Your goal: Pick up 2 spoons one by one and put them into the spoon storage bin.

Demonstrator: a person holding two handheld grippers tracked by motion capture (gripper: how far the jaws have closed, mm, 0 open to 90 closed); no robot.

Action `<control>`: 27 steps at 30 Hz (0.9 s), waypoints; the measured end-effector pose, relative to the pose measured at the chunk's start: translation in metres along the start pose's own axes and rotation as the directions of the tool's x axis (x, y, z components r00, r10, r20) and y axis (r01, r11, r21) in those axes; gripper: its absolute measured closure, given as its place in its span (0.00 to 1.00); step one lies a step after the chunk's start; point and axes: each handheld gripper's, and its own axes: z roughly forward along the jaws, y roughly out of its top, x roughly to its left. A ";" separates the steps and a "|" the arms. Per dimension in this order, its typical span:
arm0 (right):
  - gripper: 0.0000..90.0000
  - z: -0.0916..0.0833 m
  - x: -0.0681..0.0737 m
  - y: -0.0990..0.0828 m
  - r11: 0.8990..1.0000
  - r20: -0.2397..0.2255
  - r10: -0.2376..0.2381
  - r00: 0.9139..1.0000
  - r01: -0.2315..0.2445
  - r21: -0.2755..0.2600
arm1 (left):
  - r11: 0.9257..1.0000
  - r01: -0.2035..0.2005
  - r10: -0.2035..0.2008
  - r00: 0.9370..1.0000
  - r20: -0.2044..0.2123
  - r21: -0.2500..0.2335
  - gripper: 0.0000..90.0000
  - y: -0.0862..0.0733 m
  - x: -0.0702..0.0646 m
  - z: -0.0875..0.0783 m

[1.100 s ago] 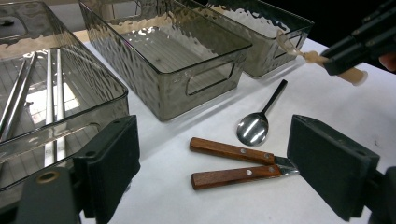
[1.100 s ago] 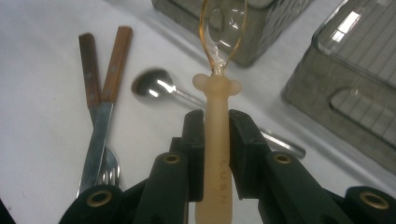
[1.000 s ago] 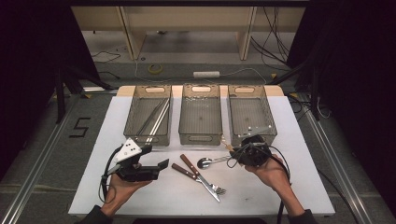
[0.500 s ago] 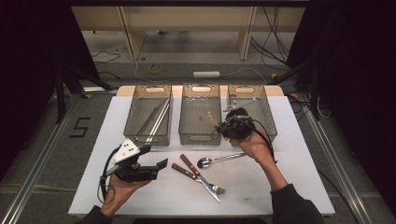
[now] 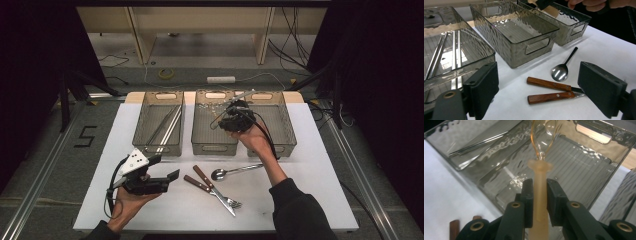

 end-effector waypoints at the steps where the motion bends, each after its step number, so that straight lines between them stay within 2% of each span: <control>1: 0.86 0.004 -0.001 0.001 1.000 0.003 0.005 1.000 -0.005 0.006 | 1.000 -0.001 0.001 1.000 0.000 0.000 0.18 0.000 0.000 0.000; 9: 0.86 0.029 -0.002 0.006 0.998 0.017 0.046 0.999 -0.047 0.034 | 1.000 -0.003 0.003 1.000 0.001 -0.006 0.18 0.000 0.000 -0.001; 17: 0.86 0.051 -0.004 0.003 0.994 0.029 0.085 0.996 -0.087 0.073 | 1.000 -0.004 0.004 1.000 0.001 -0.010 0.18 0.001 0.000 -0.001; 20: 0.85 0.056 -0.003 0.002 0.993 0.019 0.088 0.996 -0.090 0.079 | 1.000 -0.003 0.003 1.000 0.002 -0.011 0.18 0.001 0.000 -0.001; 23: 0.77 0.059 0.000 0.002 0.992 -0.004 0.093 0.996 -0.093 0.081 | 1.000 -0.004 0.004 1.000 0.001 -0.012 0.18 0.001 0.000 -0.002; 25: 0.66 0.058 0.000 0.003 0.993 -0.020 0.096 0.995 -0.095 0.076 | 1.000 -0.003 0.003 1.000 0.001 -0.011 0.18 0.000 0.000 -0.002; 27: 0.62 0.055 0.001 0.002 0.994 -0.039 0.085 0.996 -0.082 0.074 | 1.000 -0.006 0.006 1.000 0.000 -0.012 0.18 0.001 0.000 -0.002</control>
